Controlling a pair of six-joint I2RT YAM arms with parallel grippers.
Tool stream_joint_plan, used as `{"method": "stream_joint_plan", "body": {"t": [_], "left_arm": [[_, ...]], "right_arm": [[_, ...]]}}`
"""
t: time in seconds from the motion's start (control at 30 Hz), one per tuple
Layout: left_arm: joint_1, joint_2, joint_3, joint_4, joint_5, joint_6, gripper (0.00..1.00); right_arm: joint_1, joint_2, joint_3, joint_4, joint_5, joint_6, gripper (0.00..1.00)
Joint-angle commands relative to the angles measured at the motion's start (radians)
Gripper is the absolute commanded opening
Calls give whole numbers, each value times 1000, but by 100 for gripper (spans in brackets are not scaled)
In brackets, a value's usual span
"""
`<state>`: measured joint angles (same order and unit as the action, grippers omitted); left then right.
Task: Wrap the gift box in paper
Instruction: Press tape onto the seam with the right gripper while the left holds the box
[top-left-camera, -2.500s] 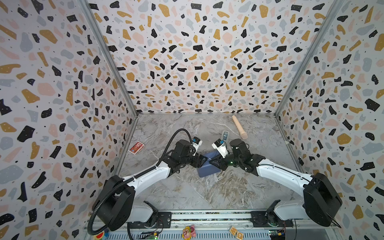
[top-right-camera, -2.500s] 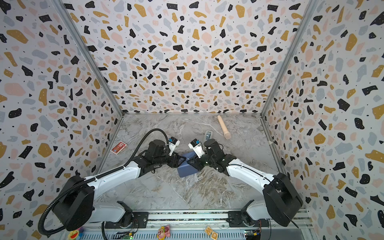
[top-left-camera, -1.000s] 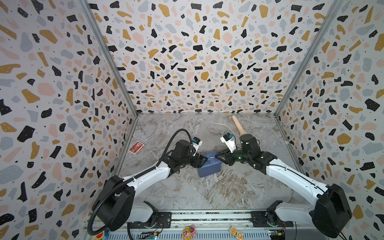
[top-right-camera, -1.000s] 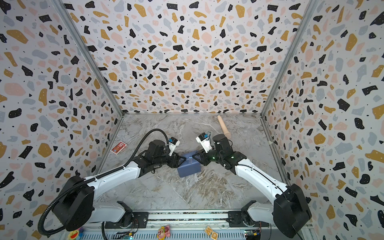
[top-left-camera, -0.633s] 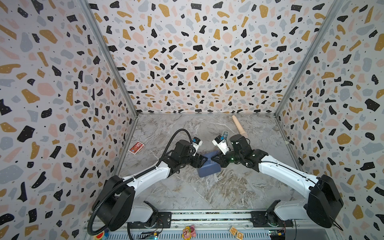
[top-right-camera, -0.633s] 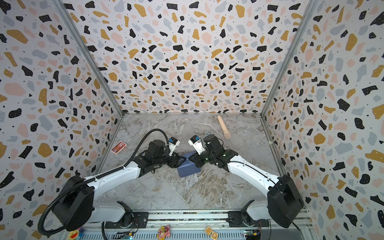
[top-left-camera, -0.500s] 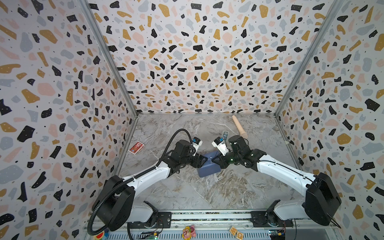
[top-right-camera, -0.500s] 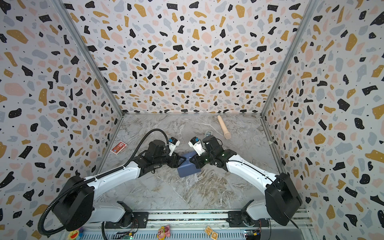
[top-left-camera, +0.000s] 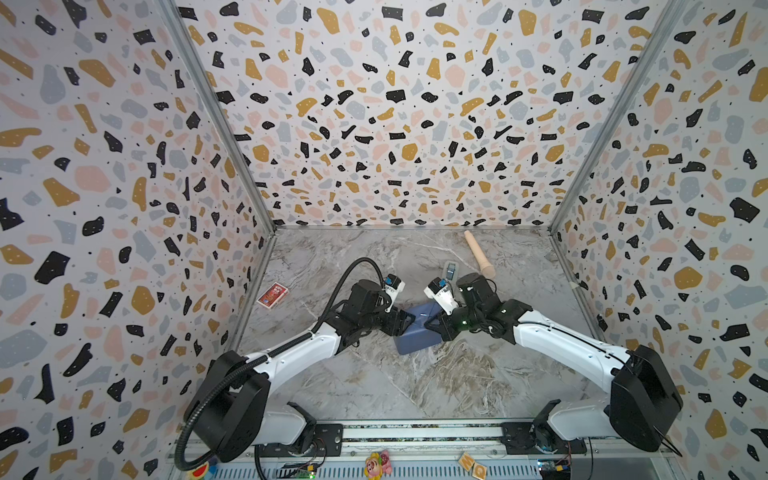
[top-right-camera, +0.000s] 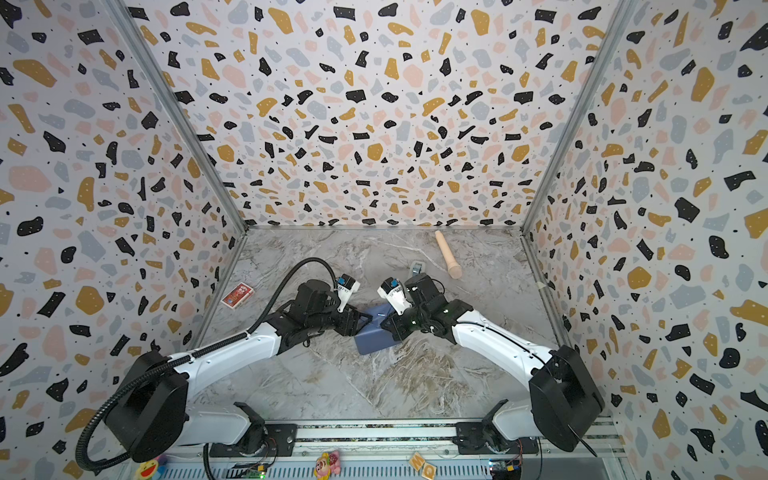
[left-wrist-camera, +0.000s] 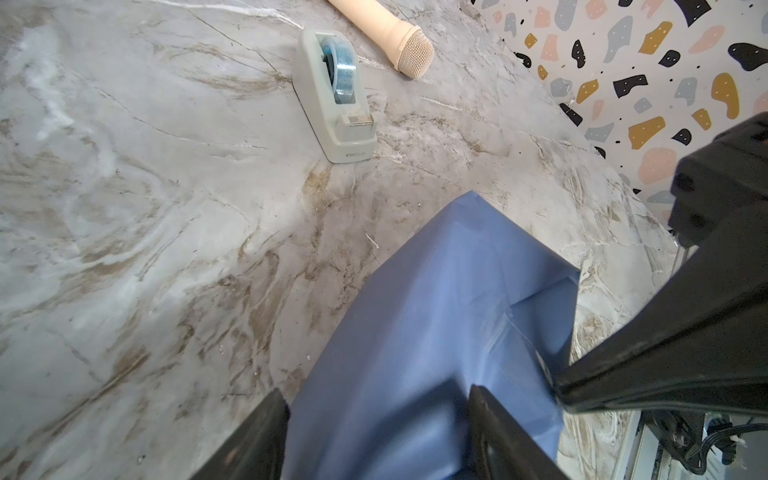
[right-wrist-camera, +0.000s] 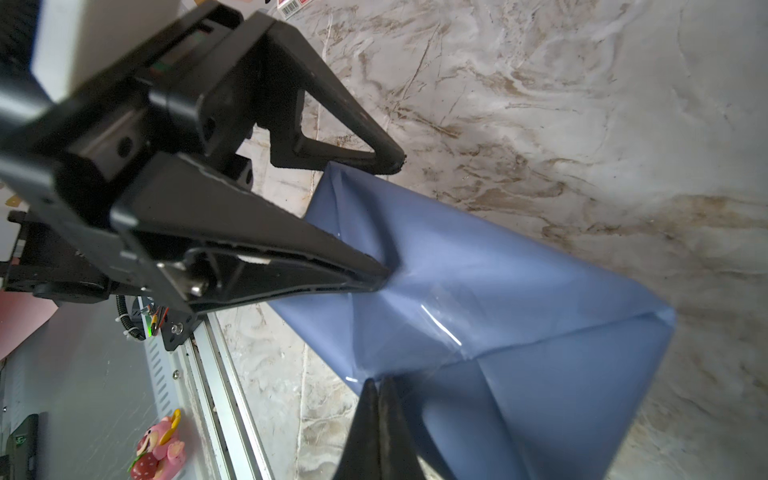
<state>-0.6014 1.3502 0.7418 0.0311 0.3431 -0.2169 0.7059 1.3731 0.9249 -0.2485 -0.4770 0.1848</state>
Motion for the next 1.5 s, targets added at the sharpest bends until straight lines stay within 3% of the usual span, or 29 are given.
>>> {"method": "stream_joint_plan", "body": {"t": [0.0,0.2,0.4,0.8,1.13,1.37,1.47], "left_arm": [[-5,6,-36,-85,2,21,69],[-5,4,-36,-85,2,21,69],[-5,0,-36,-85,2,20,69],[-5,4,-33,-85,2,22,69],[-5,0,-35,-88,0,22,68],[-5,0,-35,-88,-2,22,69],[-5,0,-35,-87,-1,21,69]], "right_arm": [[4,-13,-11,-58,9,-26,2],[-2,-57,8,-103,-14,-57,1],[-52,-97,2,46,-171,17,1],[-36,31,11,85,-142,56,1],[-39,36,-53,19,-114,36,0],[-107,-23,-30,160,-347,132,0],[-130,-4,-22,227,-380,181,0]]}}
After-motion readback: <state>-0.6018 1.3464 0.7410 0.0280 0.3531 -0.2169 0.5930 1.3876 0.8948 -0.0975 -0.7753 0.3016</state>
